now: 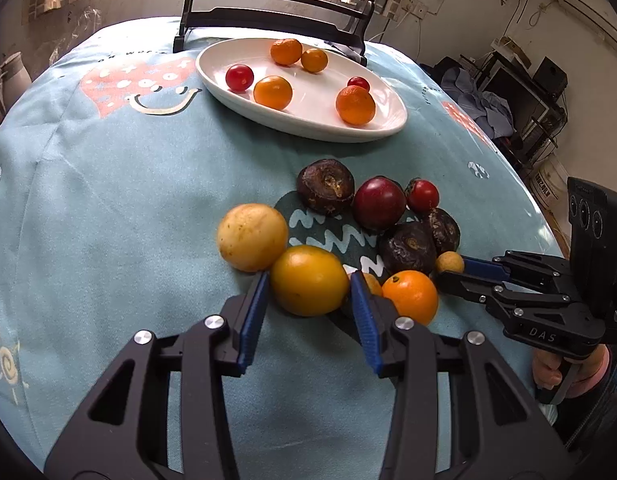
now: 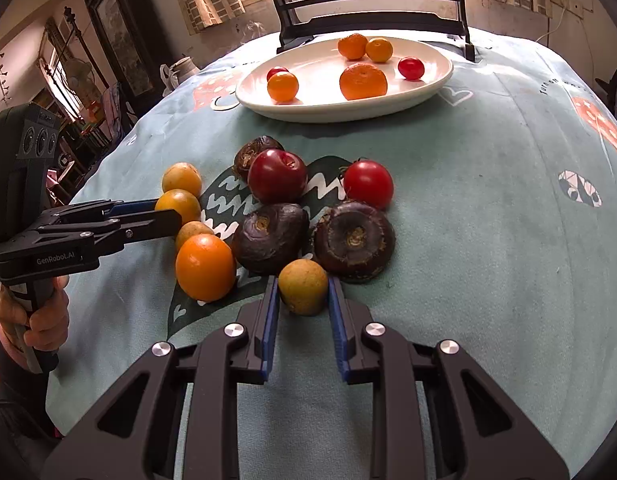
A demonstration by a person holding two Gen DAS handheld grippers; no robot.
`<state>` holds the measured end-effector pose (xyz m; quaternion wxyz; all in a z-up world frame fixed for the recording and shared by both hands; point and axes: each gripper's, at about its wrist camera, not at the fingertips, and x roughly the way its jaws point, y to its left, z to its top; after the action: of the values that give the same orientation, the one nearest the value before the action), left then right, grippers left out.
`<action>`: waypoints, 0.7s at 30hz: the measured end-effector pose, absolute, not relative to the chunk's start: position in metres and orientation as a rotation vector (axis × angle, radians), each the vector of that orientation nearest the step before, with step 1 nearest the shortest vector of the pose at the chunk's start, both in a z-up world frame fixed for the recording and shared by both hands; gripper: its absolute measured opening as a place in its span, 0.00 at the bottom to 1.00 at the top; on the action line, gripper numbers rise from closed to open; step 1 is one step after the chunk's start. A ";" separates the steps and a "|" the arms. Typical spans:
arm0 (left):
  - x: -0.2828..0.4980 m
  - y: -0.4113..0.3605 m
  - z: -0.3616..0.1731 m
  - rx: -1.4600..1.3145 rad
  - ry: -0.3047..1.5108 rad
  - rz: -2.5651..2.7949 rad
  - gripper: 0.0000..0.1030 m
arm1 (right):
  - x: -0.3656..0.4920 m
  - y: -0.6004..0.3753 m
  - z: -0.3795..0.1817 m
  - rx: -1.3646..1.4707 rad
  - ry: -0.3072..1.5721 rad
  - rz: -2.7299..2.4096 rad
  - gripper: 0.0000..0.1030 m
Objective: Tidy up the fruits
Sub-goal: 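Grasp a small yellow fruit with the right tool while the left grasps a yellow fruit, then set both yellow fruits on the white plate and open both tools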
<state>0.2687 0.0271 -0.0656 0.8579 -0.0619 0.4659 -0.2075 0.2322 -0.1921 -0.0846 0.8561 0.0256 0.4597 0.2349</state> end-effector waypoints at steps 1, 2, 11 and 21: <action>0.269 0.028 -0.066 -0.140 0.981 -0.440 0.41 | 0.232 -0.193 -0.084 0.055 0.965 0.493 0.24; 0.269 0.030 -0.066 -0.147 0.981 -0.441 0.41 | 0.232 -0.193 -0.084 0.057 0.963 0.492 0.24; 0.250 0.030 -0.057 -0.106 0.912 -0.408 0.41 | 0.224 -0.192 -0.073 0.043 0.902 0.513 0.24; 0.239 0.039 -0.030 -0.121 0.841 -0.427 0.41 | 0.218 -0.194 -0.053 0.047 0.799 0.528 0.24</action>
<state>0.2388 0.0393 -0.0296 0.8892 -0.0581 0.4046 -0.2057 0.2178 -0.1940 -0.0528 0.8873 0.0224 0.3843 0.2540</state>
